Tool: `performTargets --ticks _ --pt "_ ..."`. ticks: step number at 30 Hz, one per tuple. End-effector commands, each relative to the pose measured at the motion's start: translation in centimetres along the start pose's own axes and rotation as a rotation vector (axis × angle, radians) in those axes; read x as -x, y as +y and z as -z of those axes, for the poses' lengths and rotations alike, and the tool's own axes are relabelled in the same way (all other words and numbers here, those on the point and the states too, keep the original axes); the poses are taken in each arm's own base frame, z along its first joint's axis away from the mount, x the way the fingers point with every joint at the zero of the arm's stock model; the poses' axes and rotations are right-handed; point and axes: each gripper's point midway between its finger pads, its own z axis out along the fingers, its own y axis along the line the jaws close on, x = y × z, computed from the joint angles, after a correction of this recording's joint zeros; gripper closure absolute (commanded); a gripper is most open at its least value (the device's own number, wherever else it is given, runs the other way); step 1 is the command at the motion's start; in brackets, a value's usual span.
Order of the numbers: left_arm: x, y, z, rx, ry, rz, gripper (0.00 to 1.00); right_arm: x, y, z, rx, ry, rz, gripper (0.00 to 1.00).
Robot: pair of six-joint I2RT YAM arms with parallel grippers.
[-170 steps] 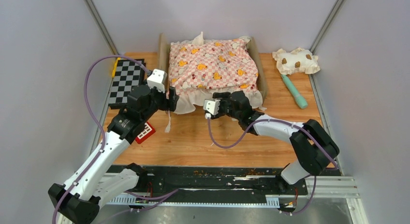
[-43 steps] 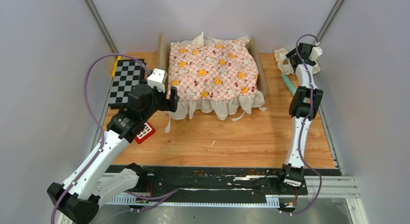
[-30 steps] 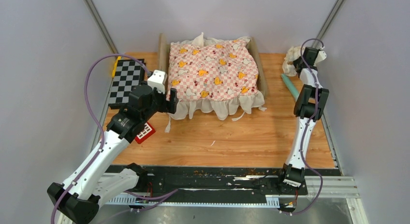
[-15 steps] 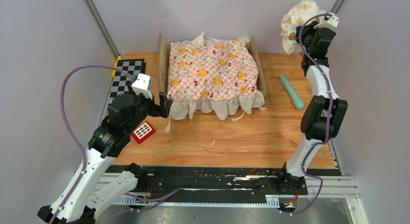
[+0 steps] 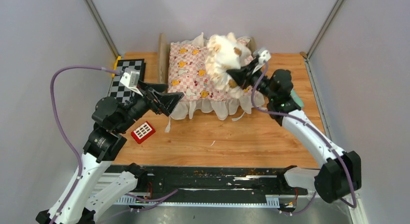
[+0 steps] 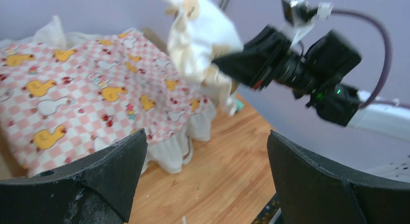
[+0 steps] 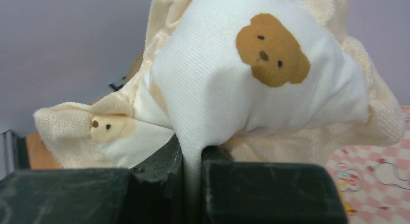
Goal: Set up the pet bed
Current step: Pick up the pillow from the corner of the board, then place the pillow on the mattress.
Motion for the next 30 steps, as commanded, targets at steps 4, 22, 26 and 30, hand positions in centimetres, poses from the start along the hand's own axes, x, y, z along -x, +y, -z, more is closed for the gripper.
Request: performTargets --ticks 4,22,26,30 --pt "1.1 -3.8 -1.7 -0.210 -0.088 0.164 0.00 1.8 11.8 2.9 0.161 -0.082 0.089 1.00" --pt "-1.3 -6.3 -3.6 -0.334 -0.086 0.193 0.06 -1.6 21.0 6.0 0.464 0.036 0.043 1.00" --pt "-1.9 -6.7 -3.5 -0.375 -0.077 0.204 0.30 -1.4 22.0 6.6 0.494 0.028 0.049 0.88" --pt "-2.1 -7.7 -2.9 -0.452 -0.093 0.219 0.66 -0.4 22.2 7.1 0.495 0.026 0.093 0.68"
